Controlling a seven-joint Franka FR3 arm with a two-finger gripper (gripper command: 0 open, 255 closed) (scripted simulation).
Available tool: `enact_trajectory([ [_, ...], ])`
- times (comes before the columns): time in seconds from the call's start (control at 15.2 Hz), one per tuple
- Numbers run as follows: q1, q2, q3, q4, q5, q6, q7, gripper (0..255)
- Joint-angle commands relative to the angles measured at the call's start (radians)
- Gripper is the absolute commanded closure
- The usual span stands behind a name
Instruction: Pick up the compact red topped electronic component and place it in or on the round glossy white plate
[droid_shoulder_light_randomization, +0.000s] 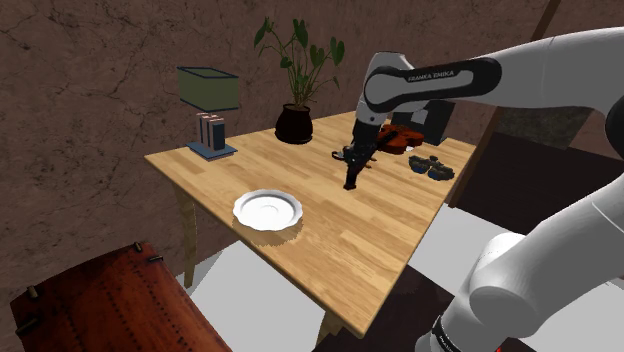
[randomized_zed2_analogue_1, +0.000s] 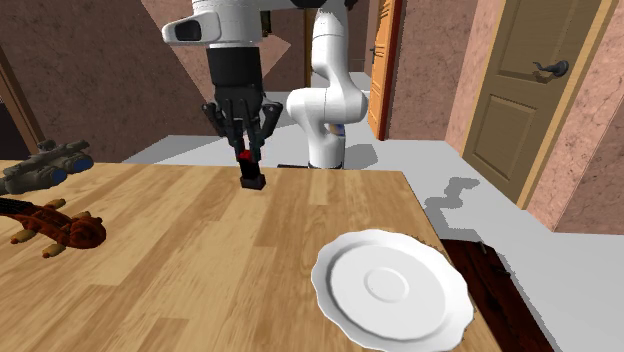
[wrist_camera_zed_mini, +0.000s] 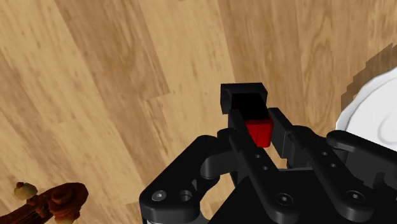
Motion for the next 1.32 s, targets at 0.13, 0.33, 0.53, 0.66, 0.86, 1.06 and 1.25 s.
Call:
enact_trajectory([
  [0.13,0.011,0.005,0.017,0.038,0.007,-0.034,0.024,255],
  [0.33,0.041,0.045,0.062,0.078,0.027,-0.033,0.088,255],
  [0.53,0.070,0.092,0.104,0.128,0.043,-0.035,0.151,255],
  [0.66,0.088,0.127,0.130,0.167,0.052,-0.037,0.192,255],
  [0.86,0.116,0.186,0.168,0.234,0.060,-0.044,0.253,255],
  [1.06,0.142,0.252,0.203,0.311,0.064,-0.054,0.313,255],
  [1.25,0.169,0.324,0.234,0.400,0.063,-0.069,0.372,255],
])
